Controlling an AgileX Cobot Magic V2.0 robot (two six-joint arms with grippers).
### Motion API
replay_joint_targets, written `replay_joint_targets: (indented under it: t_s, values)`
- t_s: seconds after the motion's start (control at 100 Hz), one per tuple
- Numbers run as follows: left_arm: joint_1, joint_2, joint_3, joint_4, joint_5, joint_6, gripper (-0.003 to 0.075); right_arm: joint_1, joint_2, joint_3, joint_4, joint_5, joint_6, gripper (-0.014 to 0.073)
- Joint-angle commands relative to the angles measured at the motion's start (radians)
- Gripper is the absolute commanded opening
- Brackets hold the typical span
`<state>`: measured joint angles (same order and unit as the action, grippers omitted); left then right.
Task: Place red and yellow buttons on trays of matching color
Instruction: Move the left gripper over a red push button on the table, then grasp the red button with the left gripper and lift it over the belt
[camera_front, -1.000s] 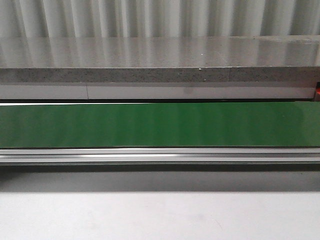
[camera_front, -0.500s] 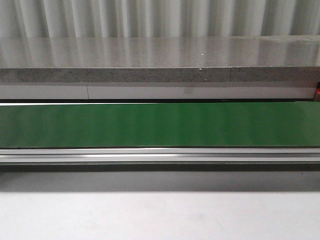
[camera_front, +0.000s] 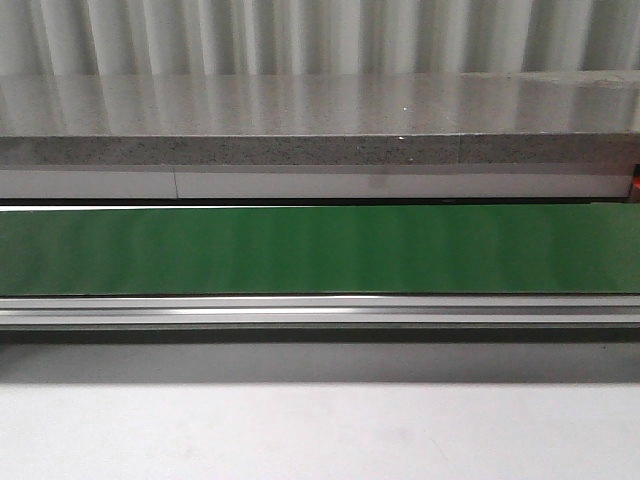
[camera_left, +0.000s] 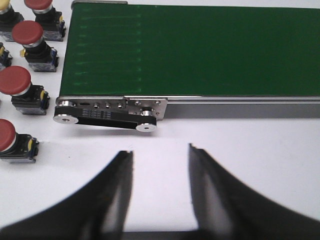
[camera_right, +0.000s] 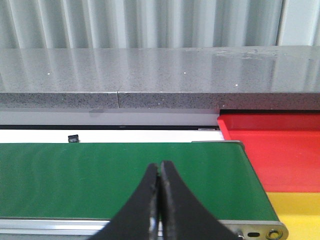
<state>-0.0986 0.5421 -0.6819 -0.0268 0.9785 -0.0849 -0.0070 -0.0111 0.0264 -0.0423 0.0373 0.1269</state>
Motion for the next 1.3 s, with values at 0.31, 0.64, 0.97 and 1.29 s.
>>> replay_joint_targets:
  t_s: [0.31, 0.64, 0.97, 1.29]
  values:
    - [-0.008, 0.017, -0.038, 0.045, -0.048, -0.237, 0.0659, 0.0, -0.014, 0.003, -0.012, -0.08, -0.001, -0.0066]
    - [0.0, 0.174, -0.034, 0.416, -0.065, -0.605, 0.0659, 0.0, -0.014, 0.003, -0.012, -0.08, -0.001, -0.0066]
    - [0.194, 0.383, -0.034, 0.4, -0.209, -0.616, 0.0659, 0.0, -0.014, 0.003, -0.012, -0.08, -0.001, -0.0066]
    - [0.361, 0.525, -0.034, 0.387, -0.311, -0.608, 0.0659, 0.0, -0.014, 0.003, -0.012, -0.08, -0.001, -0.0066]
